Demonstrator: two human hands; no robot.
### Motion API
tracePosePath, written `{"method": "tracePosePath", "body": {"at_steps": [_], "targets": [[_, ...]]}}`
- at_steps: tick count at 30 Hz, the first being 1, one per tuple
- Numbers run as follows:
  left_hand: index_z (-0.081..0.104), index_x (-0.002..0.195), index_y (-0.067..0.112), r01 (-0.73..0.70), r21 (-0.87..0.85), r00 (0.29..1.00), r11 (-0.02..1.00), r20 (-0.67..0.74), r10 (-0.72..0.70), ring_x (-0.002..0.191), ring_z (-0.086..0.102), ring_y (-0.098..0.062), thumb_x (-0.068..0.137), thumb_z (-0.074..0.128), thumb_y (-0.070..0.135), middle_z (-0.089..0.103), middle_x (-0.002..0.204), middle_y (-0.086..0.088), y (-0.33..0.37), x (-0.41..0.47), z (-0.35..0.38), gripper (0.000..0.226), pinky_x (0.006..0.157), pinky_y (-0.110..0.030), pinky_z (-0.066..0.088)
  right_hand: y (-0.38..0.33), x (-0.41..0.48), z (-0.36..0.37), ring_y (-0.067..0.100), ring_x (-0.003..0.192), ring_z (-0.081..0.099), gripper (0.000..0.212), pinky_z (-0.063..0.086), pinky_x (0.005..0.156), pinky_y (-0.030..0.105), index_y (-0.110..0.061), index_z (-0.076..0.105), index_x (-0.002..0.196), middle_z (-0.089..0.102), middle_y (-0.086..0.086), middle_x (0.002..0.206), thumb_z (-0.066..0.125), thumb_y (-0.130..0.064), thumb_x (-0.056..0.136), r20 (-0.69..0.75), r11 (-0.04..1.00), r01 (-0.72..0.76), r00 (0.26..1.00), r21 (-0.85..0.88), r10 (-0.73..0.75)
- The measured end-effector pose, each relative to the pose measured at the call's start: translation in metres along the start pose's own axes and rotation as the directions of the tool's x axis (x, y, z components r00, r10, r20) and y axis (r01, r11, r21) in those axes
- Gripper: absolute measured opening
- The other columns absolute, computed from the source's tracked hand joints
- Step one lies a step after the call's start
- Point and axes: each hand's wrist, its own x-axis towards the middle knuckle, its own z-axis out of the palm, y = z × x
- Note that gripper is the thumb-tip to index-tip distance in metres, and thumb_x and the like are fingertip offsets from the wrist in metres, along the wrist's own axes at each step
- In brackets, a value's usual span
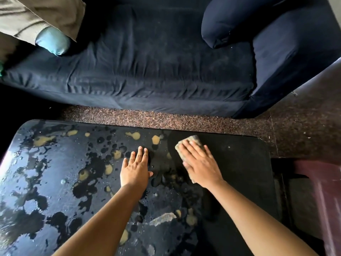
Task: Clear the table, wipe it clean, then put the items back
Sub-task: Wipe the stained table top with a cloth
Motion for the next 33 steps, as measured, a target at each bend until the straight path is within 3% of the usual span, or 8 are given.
{"method": "tracePosePath", "body": {"at_steps": [5, 13, 19, 22, 26, 29, 31, 33], "targets": [[-0.007, 0.151, 0.016, -0.010, 0.057, 1.000, 0.998, 0.003, 0.010, 0.147, 0.002, -0.023, 0.094, 0.050, 0.041, -0.007, 0.160, -0.004, 0.001, 0.003, -0.001, 0.084, 0.119, -0.039, 0.008, -0.018, 0.052, -0.004, 0.018, 0.146, 0.011, 0.061, 0.018, 0.114, 0.053, -0.027, 0.017, 0.151, 0.018, -0.004, 0.158, 0.039, -0.039, 0.095, -0.049, 0.902, -0.419, 0.904, 0.101, 0.425], [-0.006, 0.151, 0.014, -0.020, 0.101, 0.999, 0.995, 0.028, 0.017, 0.147, 0.004, -0.025, 0.094, 0.049, 0.043, -0.005, 0.160, -0.005, 0.001, 0.004, -0.003, 0.085, 0.119, -0.040, 0.008, 0.002, -0.015, 0.003, 0.009, 0.144, 0.018, 0.061, 0.029, 0.112, 0.049, -0.033, 0.017, 0.151, 0.018, -0.012, 0.157, 0.031, -0.043, 0.092, 0.066, 0.977, 0.200, 0.979, -0.079, -0.195], [-0.008, 0.151, 0.014, -0.030, 0.099, 0.999, 0.995, 0.029, 0.027, 0.147, 0.004, -0.025, 0.095, 0.048, 0.043, -0.007, 0.160, -0.005, 0.000, 0.005, -0.002, 0.085, 0.118, -0.041, 0.007, -0.047, 0.018, 0.004, 0.016, 0.144, 0.022, 0.059, 0.023, 0.111, 0.052, -0.028, 0.023, 0.150, 0.024, -0.007, 0.156, 0.031, -0.041, 0.093, -0.064, 0.954, -0.289, 0.954, 0.082, 0.294], [-0.008, 0.151, 0.015, -0.033, 0.068, 0.999, 0.997, 0.026, 0.031, 0.147, 0.002, -0.025, 0.094, 0.049, 0.042, -0.008, 0.160, -0.004, -0.002, 0.004, -0.002, 0.085, 0.119, -0.041, 0.009, -0.047, -0.022, 0.011, 0.012, 0.145, 0.017, 0.061, 0.027, 0.113, 0.051, -0.030, 0.015, 0.151, 0.017, -0.009, 0.158, 0.034, -0.042, 0.094, 0.006, 0.999, 0.045, 0.999, 0.017, -0.045], [-0.007, 0.151, 0.015, -0.055, 0.028, 0.998, 0.998, 0.010, 0.055, 0.147, 0.001, -0.024, 0.095, 0.049, 0.041, -0.008, 0.160, -0.003, -0.007, 0.004, 0.000, 0.084, 0.119, -0.038, 0.008, -0.005, -0.043, 0.007, 0.010, 0.144, 0.018, 0.064, 0.025, 0.113, 0.048, -0.033, 0.012, 0.151, 0.017, -0.011, 0.157, 0.033, -0.046, 0.093, 0.112, 0.902, 0.411, 0.910, -0.131, -0.398], [-0.008, 0.151, 0.015, -0.060, 0.020, 0.998, 0.998, 0.013, 0.059, 0.147, 0.001, -0.024, 0.095, 0.049, 0.041, -0.008, 0.160, -0.004, -0.007, 0.002, 0.001, 0.084, 0.119, -0.038, 0.007, -0.017, -0.025, 0.004, 0.010, 0.144, 0.018, 0.061, 0.031, 0.110, 0.051, -0.033, 0.017, 0.151, 0.019, -0.012, 0.156, 0.031, -0.044, 0.092, 0.022, 0.998, -0.027, 0.999, -0.060, 0.028], [-0.007, 0.151, 0.015, -0.061, 0.029, 0.998, 0.998, 0.004, 0.061, 0.147, 0.002, -0.025, 0.094, 0.049, 0.042, -0.007, 0.160, -0.004, -0.007, 0.003, 0.000, 0.084, 0.118, -0.038, 0.007, -0.045, -0.014, 0.007, 0.013, 0.144, 0.019, 0.059, 0.027, 0.112, 0.053, -0.030, 0.020, 0.150, 0.021, -0.009, 0.156, 0.029, -0.044, 0.093, -0.044, 0.956, -0.291, 0.955, 0.035, 0.292], [-0.006, 0.151, 0.014, -0.063, 0.044, 0.998, 0.997, 0.004, 0.063, 0.147, 0.003, -0.025, 0.094, 0.049, 0.042, -0.006, 0.160, -0.005, -0.006, 0.004, -0.001, 0.084, 0.119, -0.038, 0.008, -0.070, -0.021, 0.014, 0.015, 0.144, 0.021, 0.059, 0.026, 0.112, 0.051, -0.027, 0.022, 0.150, 0.023, -0.006, 0.156, 0.031, -0.044, 0.094, -0.059, 0.962, -0.268, 0.961, 0.050, 0.271]]}}
